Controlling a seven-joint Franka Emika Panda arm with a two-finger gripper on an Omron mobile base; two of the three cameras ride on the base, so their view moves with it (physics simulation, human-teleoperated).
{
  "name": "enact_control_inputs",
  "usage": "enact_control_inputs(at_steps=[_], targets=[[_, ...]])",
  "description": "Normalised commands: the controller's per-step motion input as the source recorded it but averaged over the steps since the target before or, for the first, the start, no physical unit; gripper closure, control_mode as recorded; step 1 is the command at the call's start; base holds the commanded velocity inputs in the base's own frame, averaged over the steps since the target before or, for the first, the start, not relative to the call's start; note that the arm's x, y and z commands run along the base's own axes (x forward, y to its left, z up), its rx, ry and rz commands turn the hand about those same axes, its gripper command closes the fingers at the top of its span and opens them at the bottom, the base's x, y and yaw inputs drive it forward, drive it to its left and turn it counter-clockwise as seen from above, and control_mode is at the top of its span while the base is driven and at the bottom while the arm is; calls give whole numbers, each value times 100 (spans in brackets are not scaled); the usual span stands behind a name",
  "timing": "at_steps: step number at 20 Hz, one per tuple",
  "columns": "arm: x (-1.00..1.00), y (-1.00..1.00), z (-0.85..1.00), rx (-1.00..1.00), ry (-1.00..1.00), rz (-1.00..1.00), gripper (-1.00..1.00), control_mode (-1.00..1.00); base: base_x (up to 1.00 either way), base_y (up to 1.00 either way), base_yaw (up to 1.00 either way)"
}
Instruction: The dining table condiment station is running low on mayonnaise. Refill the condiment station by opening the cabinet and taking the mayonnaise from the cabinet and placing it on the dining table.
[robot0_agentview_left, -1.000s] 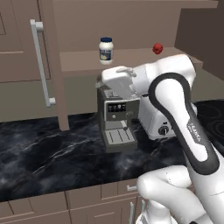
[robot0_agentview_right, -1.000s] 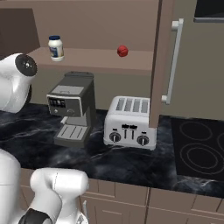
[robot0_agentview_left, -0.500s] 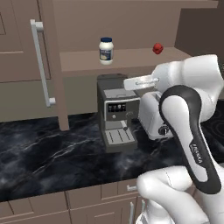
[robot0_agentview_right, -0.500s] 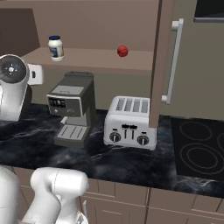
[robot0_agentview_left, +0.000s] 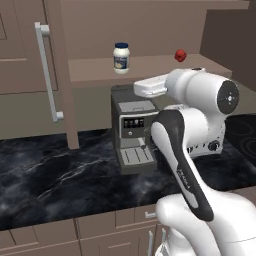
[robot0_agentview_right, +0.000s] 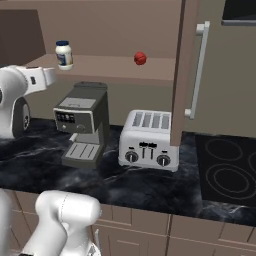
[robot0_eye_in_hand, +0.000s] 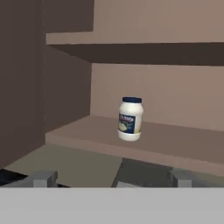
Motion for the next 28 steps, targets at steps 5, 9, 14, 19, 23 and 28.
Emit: enact_control_inputs(at_steps=[5,9,14,19,23,28], targets=[[13,-11,24,0,-6,-9,-100,-100,0,0,0],[0,-3,7,0,-1,0,-100,-100,0,0,0],[13,0,25,0,-4,0,-100,-100,0,0,0],[38,0,21,0,0,0,-100,-100,0,0,0],[45,0,7,0,0,0,-100,-100,0,0,0],[53,0,1,0,0,0,-100,-100,0,0,0]])
